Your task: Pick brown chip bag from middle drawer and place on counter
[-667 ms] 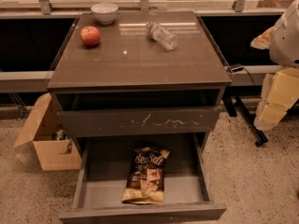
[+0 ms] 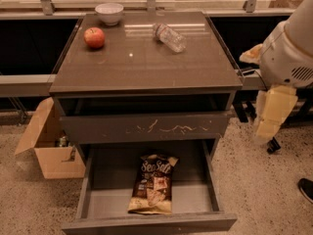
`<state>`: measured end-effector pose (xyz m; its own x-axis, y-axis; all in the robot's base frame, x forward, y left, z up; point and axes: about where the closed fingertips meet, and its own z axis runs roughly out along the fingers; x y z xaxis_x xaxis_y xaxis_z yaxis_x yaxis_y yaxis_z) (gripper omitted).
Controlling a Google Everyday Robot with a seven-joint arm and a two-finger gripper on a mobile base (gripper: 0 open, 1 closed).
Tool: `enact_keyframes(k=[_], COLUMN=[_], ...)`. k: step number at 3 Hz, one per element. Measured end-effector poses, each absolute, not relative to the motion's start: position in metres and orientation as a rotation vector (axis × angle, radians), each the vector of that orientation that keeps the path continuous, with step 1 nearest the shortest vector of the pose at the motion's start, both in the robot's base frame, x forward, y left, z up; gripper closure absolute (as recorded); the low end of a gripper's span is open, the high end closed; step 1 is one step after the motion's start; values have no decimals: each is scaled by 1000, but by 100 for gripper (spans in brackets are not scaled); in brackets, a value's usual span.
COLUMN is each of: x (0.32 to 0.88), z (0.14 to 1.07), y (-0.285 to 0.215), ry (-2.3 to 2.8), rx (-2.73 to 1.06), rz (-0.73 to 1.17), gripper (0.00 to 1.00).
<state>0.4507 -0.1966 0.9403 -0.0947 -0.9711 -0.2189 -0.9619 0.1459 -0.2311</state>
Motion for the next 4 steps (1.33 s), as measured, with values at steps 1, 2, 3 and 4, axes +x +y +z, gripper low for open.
enact_keyframes(k=[1, 2, 3, 4], x=[458, 458, 463, 466], z=[900, 900, 846, 796], y=[-175, -175, -151, -131], ry=[2022, 2022, 1829, 1647], rx=[-1978, -1978, -2142, -2283], rz=[75, 75, 82, 79], gripper=[0, 0, 0, 0])
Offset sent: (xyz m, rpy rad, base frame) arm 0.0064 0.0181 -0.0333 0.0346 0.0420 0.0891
